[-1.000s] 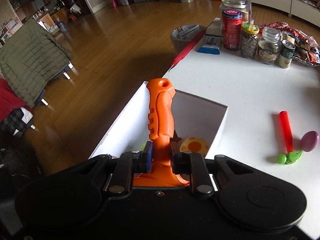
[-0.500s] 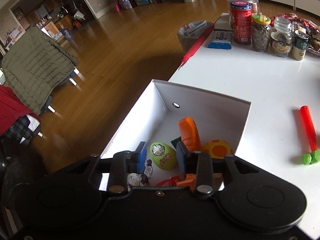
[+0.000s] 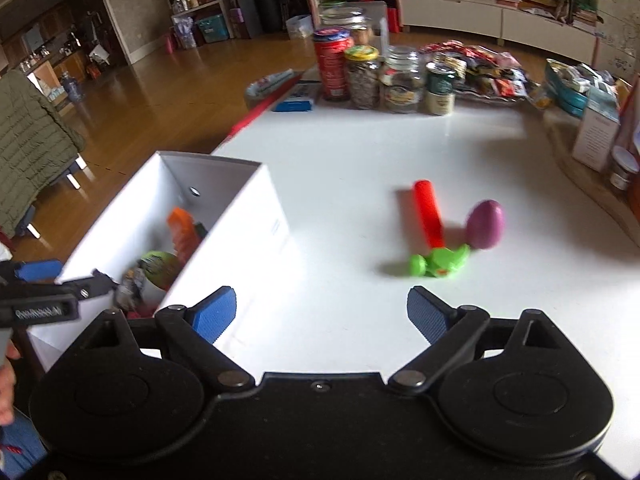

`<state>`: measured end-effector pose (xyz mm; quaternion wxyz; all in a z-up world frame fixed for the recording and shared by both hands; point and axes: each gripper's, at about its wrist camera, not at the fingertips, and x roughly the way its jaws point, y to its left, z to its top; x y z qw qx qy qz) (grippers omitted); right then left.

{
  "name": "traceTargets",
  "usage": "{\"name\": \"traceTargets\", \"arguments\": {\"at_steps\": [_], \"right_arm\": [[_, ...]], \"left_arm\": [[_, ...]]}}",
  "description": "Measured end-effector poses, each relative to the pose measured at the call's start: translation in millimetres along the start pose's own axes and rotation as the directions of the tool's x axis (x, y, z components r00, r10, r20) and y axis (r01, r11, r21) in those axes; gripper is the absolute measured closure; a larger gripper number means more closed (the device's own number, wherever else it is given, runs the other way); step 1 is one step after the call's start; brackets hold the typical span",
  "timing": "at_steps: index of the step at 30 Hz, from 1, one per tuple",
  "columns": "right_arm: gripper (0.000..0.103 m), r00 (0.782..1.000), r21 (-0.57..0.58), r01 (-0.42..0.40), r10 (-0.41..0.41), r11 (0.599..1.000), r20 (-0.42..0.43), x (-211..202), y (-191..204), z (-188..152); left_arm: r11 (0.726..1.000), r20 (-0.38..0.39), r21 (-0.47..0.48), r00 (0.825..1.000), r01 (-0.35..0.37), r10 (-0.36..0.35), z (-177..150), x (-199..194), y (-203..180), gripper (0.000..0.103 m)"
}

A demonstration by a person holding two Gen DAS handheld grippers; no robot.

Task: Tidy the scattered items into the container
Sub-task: 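Withdraw both tools from the box toward the green hammer and purple egg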

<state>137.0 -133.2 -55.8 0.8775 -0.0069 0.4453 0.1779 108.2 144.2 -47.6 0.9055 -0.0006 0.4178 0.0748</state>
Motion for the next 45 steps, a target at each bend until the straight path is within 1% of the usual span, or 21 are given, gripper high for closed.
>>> {"name": "traceTargets", "arguments": {"at_steps": [4, 7, 9, 11, 12, 13, 14, 16, 19, 21, 24, 28, 33, 36, 40, 45], "right_arm": [[0.012, 1.000, 0.096, 0.027, -0.025, 0.995, -0.018, 0.5, -46.6, -27.8], [0.012, 0.999, 0.179, 0.037, -0.032, 0.983, -0.027, 4.9, -76.5, -45.5], [0.012, 0.998, 0.227, 0.055, -0.045, 0.972, -0.046, 8.8, -93.4, -55.9], [0.012, 0.993, 0.298, 0.090, -0.065, 0.950, -0.095, 12.8, -105.5, -60.0], [0.012, 0.994, 0.328, 0.082, -0.052, 0.941, -0.099, 13.4, -111.1, -60.9], [0.012, 0.995, 0.341, 0.073, -0.042, 0.937, -0.095, 12.6, -114.0, -61.1], [0.012, 0.994, 0.340, 0.082, -0.050, 0.937, -0.100, 10.7, -114.1, -60.3], [0.012, 0.990, 0.303, 0.110, -0.077, 0.947, -0.118, 5.3, -109.5, -58.2], [0.011, 0.993, 0.258, 0.093, -0.070, 0.962, -0.100, -9.1, -104.2, -60.0], [0.010, 0.996, 0.272, 0.060, -0.039, 0.961, -0.085, -16.6, -105.9, -61.1], [0.010, 0.998, 0.322, 0.020, 0.002, 0.947, -0.070, -23.1, -114.2, -63.5], [0.010, 0.998, 0.381, -0.004, 0.026, 0.925, -0.051, -29.8, -125.0, -65.6], [0.010, 0.999, 0.413, -0.041, 0.050, 0.910, -0.011, -42.7, -132.4, -62.7], [0.009, 0.998, 0.419, -0.056, 0.064, 0.906, -0.004, -45.3, -134.5, -61.6], [0.009, 0.998, 0.413, -0.052, 0.061, 0.909, -0.010, -42.1, -134.6, -58.9], [0.009, 0.996, 0.430, -0.069, 0.086, 0.900, -0.019, -37.2, -136.0, -58.7]], "left_arm": [[0.999, 0.018, -0.003, 0.999, 0.045, -0.045, 3.6, -9.6, -18.4, 0.011], [0.997, 0.026, 0.017, 0.997, 0.074, -0.074, 7.2, -19.4, -39.4, 0.010], [0.994, 0.023, 0.057, 0.995, 0.093, -0.094, 9.3, -24.6, -58.7, 0.007], [0.989, 0.019, 0.110, 0.995, 0.100, -0.102, 9.7, -28.4, -80.3, 0.006], [0.986, 0.017, 0.132, 0.994, 0.103, -0.106, 9.9, -29.6, -91.6, 0.006], [0.982, 0.014, 0.151, 0.994, 0.109, -0.112, 10.3, -30.3, -103.7, 0.006], [0.979, 0.010, 0.167, 0.993, 0.117, -0.120, 10.7, -30.5, -114.8, 0.006], [0.974, 0.002, 0.187, 0.991, 0.128, -0.131, 11.0, -29.7, -135.2, 0.006], [0.969, -0.012, 0.204, 0.990, 0.140, -0.140, 10.3, -27.0, -162.4, 0.005], [0.967, -0.018, 0.213, 0.991, 0.137, -0.136, 9.3, -24.2, -178.5, 0.004], [0.968, -0.025, 0.222, 0.993, 0.120, -0.117, 8.5, -18.2, -198.4, 0.001], [0.970, -0.046, 0.225, 0.995, 0.092, -0.084, 10.5, -6.3, -218.4, 0.001], [0.976, -0.092, 0.181, 0.990, 0.119, -0.104, 22.8, 14.6, -231.5, 0.001], [0.983, -0.118, 0.149, 0.989, 0.110, -0.093, 34.9, 32.8, -237.2, 0.001], [0.990, -0.118, 0.118, 0.991, 0.077, -0.063, 49.7, 56.8, -245.2, 0.001], [0.990, -0.104, 0.137, 0.995, 0.025, -0.010, 58.6, 90.0, -264.2, 0.001]]}}
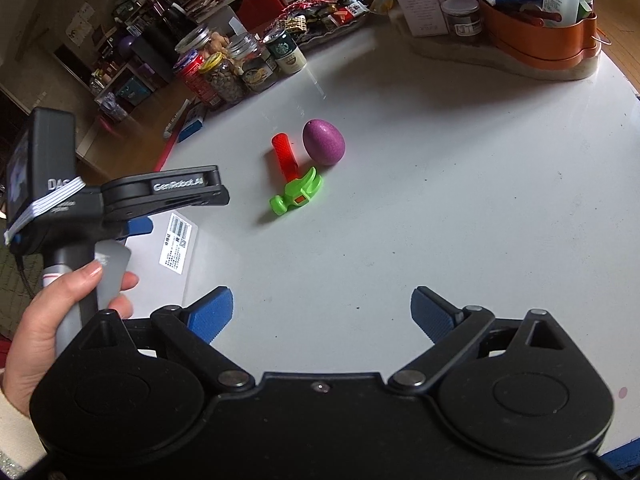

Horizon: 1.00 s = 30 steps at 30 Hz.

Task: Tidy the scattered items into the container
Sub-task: 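Withdraw both tools from the box toward the green hammer and purple egg, then lower the left tool and close it on the green hammer head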

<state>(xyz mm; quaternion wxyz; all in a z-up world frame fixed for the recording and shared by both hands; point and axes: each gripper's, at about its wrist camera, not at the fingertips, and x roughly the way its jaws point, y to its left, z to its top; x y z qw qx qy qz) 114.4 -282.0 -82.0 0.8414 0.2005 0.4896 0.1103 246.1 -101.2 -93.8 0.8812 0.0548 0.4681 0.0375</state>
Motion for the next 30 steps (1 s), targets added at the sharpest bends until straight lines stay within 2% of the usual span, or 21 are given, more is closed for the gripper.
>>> {"name": "traceTargets", "arguments": {"at_steps": [8, 16, 18, 24, 27, 30], "right_arm": [[0.009, 1.000, -0.010, 0.001, -0.001, 1.000, -0.012, 4.2, 2.1, 1.1], [0.010, 0.997, -0.052, 0.045, -0.042, 0.998, 0.059, 4.4, 4.9, 9.7], [0.010, 0.998, -0.036, 0.035, -0.033, 0.999, 0.062, 4.4, 2.3, 12.0], [0.010, 0.998, -0.014, 0.028, -0.027, 1.000, 0.049, 7.7, -2.1, 11.8], [0.010, 0.999, -0.019, 0.022, -0.021, 1.000, 0.043, 8.5, -1.7, 11.5], [0.010, 0.999, -0.018, 0.009, -0.009, 1.000, 0.037, 8.8, -1.6, 10.4]], "left_arm": [[1.000, -0.042, 0.020, 0.999, -0.005, 0.006, 15.7, 58.5, -30.2, 0.006], [0.997, -0.117, -0.038, 0.990, 0.073, -0.077, 17.8, 104.2, -36.3, 0.011], [0.994, -0.129, -0.057, 0.987, 0.092, -0.099, 20.1, 113.9, -36.7, 0.011], [0.995, -0.155, -0.049, 0.984, 0.082, -0.088, 24.3, 137.5, -42.5, 0.015], [0.992, -0.147, -0.093, 0.985, 0.082, -0.095, 25.7, 140.5, -37.5, 0.017], [0.981, -0.135, -0.148, 0.980, 0.126, -0.146, 31.3, 140.1, -29.5, 0.017]]}}
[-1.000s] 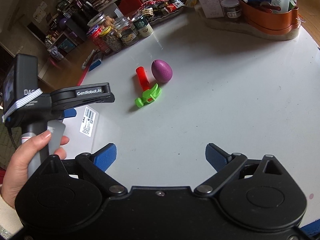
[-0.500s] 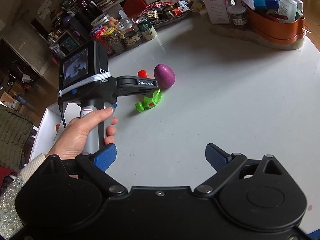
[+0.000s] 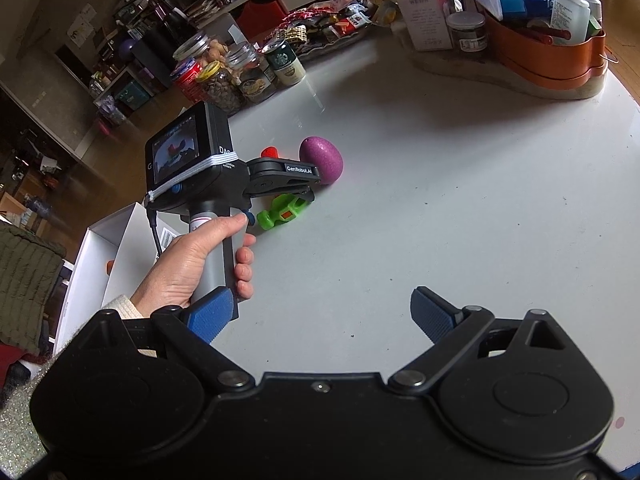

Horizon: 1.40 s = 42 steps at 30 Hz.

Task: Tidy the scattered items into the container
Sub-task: 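Lower the left tool and close it on the green hammer head, then lower the right tool over the purple egg while the left tool holds the green hammer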

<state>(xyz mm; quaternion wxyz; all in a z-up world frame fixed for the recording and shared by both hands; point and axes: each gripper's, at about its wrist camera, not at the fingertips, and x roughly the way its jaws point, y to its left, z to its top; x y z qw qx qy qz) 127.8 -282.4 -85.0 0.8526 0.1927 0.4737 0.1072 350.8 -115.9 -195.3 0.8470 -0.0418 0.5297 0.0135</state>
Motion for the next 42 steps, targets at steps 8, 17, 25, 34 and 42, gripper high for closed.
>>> {"name": "traceTargets", "arguments": {"at_steps": [8, 17, 25, 34, 42], "right_arm": [[0.010, 1.000, 0.000, -0.002, 0.002, 1.000, -0.008, 1.5, -2.1, -1.9], [0.010, 1.000, -0.011, 0.008, -0.008, 1.000, 0.013, 4.1, -3.5, 3.3], [0.010, 1.000, 0.019, 0.023, -0.023, 1.000, 0.010, 10.5, -17.1, 24.1], [0.010, 0.999, 0.029, -0.006, 0.007, 1.000, -0.046, 61.4, -12.9, 80.9], [0.010, 0.994, -0.036, -0.058, 0.054, 0.998, -0.090, 118.9, 19.9, 121.1]], "left_arm": [[0.997, 0.004, 0.048, 0.998, -0.064, 0.064, 13.7, 12.9, -11.6, 0.017], [0.989, -0.024, 0.148, 1.000, -0.009, 0.013, -3.4, -2.8, -13.1, 0.051], [0.974, -0.058, 0.225, 0.998, 0.039, -0.027, -47.6, -27.3, 3.5, 0.056], [0.973, -0.084, 0.219, 0.995, 0.074, -0.057, -74.9, -44.0, 30.1, 0.056], [0.979, -0.095, 0.179, 0.992, 0.102, -0.086, -74.4, -46.8, 39.9, 0.056]]}}
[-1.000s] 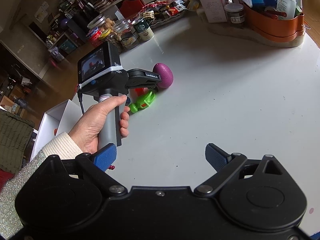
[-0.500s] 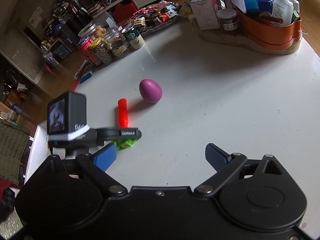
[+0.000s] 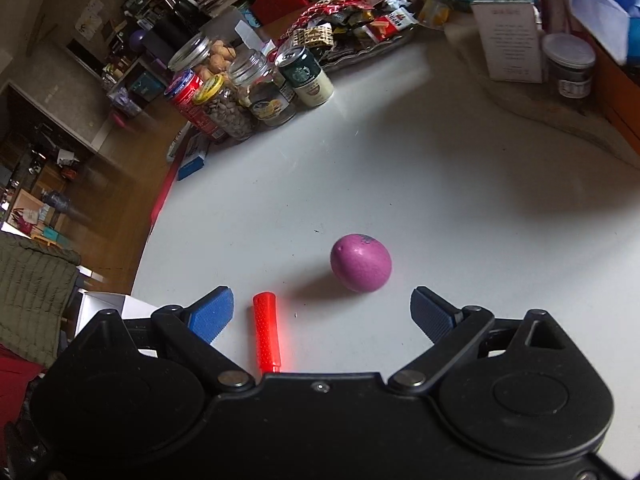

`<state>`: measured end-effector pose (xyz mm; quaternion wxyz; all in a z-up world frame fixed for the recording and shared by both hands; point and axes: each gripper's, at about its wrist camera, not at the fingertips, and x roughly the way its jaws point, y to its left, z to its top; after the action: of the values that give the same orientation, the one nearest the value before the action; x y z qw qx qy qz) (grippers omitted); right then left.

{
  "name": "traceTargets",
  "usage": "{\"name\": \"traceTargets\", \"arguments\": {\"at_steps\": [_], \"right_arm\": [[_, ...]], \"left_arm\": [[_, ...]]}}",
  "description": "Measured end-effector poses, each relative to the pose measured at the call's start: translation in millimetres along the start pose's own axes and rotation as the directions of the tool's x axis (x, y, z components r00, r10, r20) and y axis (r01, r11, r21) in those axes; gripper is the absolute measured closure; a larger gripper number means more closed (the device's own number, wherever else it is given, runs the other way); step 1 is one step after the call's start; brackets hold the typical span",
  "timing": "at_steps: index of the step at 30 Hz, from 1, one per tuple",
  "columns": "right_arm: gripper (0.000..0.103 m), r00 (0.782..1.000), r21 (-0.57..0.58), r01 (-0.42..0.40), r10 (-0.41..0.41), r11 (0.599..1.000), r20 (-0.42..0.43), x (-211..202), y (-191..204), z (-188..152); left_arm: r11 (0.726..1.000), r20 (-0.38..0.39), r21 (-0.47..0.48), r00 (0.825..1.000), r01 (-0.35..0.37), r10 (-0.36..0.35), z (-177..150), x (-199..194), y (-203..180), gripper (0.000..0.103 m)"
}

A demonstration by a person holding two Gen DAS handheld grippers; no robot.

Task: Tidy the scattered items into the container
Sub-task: 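Lower the right tool over the purple egg while the left tool holds the green hammer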

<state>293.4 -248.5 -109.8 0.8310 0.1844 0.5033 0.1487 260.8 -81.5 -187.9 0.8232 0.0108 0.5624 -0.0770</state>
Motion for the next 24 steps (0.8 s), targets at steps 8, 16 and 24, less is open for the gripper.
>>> {"name": "traceTargets", "arguments": {"at_steps": [8, 16, 24], "right_arm": [[0.011, 0.980, -0.158, 0.174, -0.187, 0.972, -0.065, 50.3, 18.9, 9.8], [0.016, 0.959, -0.237, 0.240, -0.267, 0.941, -0.091, 81.9, 27.8, 7.8], [0.054, 0.943, -0.267, 0.273, -0.313, 0.924, -0.117, 98.0, 30.3, 2.1]], "left_arm": [[1.000, 0.009, 0.000, 1.000, -0.003, 0.003, -5.5, -2.6, 1.2, 0.056], [0.999, -0.006, -0.037, 1.000, 0.029, -0.029, -5.5, -5.0, 9.0, 0.056], [0.998, -0.007, -0.044, 0.999, 0.036, -0.037, -8.9, -7.6, 11.0, 0.056]]}}
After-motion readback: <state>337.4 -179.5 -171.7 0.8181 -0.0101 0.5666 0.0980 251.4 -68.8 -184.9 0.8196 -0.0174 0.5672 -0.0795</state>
